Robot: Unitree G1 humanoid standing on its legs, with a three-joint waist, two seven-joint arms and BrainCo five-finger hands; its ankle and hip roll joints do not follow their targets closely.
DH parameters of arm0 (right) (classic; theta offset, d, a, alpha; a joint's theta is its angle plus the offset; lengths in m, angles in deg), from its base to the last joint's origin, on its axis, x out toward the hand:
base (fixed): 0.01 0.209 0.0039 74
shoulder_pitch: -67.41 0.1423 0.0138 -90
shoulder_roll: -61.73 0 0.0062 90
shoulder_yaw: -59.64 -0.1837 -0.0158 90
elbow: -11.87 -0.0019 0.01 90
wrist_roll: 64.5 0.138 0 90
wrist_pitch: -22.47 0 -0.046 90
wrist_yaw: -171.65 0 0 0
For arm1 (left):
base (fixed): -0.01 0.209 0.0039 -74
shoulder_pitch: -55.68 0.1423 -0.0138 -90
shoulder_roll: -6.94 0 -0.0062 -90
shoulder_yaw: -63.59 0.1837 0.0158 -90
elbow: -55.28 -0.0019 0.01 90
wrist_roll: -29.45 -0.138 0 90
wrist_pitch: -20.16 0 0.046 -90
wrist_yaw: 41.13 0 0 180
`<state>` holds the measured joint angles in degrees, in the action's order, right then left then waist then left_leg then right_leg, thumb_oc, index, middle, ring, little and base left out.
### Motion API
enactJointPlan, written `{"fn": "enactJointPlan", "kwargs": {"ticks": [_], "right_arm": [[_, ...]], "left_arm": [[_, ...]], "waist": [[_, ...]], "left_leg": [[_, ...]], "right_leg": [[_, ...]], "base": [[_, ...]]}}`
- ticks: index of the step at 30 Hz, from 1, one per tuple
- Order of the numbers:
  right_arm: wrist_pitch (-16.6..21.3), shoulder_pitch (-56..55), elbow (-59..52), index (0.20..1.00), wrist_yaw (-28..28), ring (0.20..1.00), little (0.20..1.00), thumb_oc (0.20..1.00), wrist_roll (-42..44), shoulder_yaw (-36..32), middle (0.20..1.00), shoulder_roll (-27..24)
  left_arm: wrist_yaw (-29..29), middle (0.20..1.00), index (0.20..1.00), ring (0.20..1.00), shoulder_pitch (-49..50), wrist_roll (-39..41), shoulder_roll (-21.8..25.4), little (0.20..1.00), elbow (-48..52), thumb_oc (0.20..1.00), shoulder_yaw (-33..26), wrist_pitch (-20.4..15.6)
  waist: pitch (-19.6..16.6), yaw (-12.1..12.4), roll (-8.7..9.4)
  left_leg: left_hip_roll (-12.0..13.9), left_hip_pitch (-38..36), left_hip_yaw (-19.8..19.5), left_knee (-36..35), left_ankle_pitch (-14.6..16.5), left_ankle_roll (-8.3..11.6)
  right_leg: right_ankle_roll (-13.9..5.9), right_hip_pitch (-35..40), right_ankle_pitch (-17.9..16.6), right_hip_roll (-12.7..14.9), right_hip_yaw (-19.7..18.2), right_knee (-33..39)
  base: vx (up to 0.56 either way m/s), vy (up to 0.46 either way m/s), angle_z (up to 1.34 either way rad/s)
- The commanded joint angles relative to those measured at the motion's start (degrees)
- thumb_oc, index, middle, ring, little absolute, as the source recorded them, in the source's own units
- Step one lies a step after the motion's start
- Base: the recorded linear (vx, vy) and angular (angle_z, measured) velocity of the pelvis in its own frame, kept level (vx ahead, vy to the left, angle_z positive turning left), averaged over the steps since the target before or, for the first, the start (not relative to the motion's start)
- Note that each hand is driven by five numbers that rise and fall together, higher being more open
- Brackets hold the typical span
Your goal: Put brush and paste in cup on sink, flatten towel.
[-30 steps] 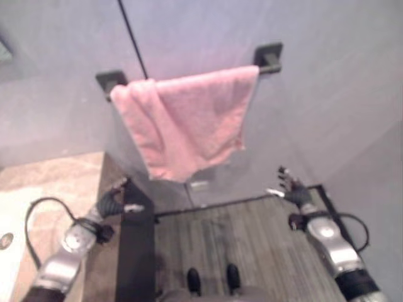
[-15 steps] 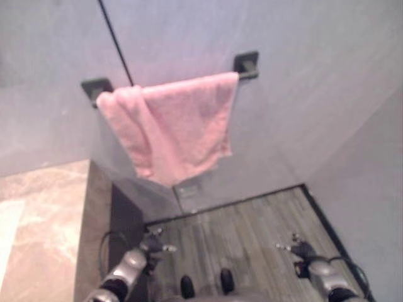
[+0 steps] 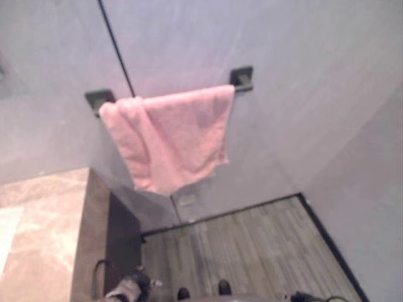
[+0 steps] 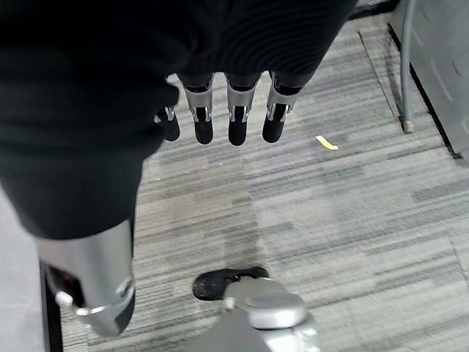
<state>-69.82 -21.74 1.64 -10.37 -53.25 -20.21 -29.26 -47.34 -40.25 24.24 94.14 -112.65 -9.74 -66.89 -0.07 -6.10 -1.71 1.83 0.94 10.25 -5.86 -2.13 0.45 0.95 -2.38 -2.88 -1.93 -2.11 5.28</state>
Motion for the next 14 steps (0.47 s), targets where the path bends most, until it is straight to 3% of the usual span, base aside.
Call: {"fn": "enactJointPlan", "kwargs": {"ticks": [1, 7, 14], "right_arm": [[0.7, 2.2, 4.0, 1.0, 0.9, 1.0, 1.0, 1.0, -0.1, -0.5, 1.0, 1.1], [1.1, 1.9, 3.7, 1.0, 1.4, 1.0, 1.0, 1.0, -1.0, -0.2, 1.0, 1.0], [1.6, 2.1, 3.2, 1.0, 1.5, 1.0, 1.0, 1.0, -1.2, 0.4, 1.0, 0.9]], "left_arm": [[0.0, 1.0, 1.0, 1.0, -1.9, 3.4, 1.4, 1.0, -4.4, 1.0, -4.2, -0.2], [0.3, 1.0, 1.0, 1.0, -0.6, 10.3, 1.2, 1.0, -5.0, 1.0, -8.8, -0.6], [0.8, 1.0, 1.0, 1.0, -0.5, 11.0, 0.6, 1.0, -5.0, 1.0, -8.7, -1.0]], "waist": [[0.6, 0.1, 2.15], [0.5, 0.7, 2.25], [0.3, 0.6, 2.39]], "left_leg": [[0.4, -1.2, 1.0, 0.9, 4.6, 0.74], [0.3, -1.2, 0.6, 0.9, 4.6, 0.76], [0.0, -1.4, 0.5, 0.9, 4.9, 0.66]], "right_leg": [[-2.85, 2.3, 5.9, 0.9, 1.0, -0.3], [-2.93, 2.4, 6.0, 1.1, 1.7, -0.3], [-3.04, 2.7, 6.1, 1.2, 1.8, -0.3]], "base": [[0.0, 0.0, 0.0], [0.01, 0.005, 0.01], [0.0, 0.0, 0.0]]}}
